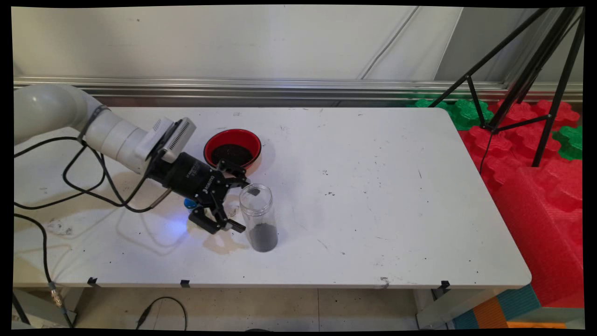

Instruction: Pick up the black seasoning powder from the table

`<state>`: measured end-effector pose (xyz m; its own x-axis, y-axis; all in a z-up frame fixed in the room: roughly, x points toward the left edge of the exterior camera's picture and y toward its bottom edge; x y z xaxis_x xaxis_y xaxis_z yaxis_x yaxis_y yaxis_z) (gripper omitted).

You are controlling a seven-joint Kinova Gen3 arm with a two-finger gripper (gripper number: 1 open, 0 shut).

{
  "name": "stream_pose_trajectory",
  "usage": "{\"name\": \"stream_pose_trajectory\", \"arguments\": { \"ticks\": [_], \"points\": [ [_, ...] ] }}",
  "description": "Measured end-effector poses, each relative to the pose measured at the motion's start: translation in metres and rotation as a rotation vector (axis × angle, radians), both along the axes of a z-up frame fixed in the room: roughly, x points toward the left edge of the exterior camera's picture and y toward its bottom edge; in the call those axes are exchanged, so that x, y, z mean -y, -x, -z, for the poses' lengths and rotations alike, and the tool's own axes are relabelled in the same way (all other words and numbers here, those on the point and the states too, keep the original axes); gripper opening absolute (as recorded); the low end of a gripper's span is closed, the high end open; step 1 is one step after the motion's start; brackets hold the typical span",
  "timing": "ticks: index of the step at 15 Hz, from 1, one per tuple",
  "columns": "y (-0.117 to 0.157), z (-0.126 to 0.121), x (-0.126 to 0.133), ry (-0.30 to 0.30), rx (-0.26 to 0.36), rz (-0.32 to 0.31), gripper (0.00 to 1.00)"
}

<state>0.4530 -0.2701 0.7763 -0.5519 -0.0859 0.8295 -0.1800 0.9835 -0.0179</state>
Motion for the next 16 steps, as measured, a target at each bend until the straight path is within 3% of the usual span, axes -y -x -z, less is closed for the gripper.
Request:
{"name": "stream_pose_trajectory", "arguments": {
  "ticks": [16],
  "points": [
    [0.027, 0.020, 0.016, -0.058, -0.068, 0.006, 1.00]
  ]
}}
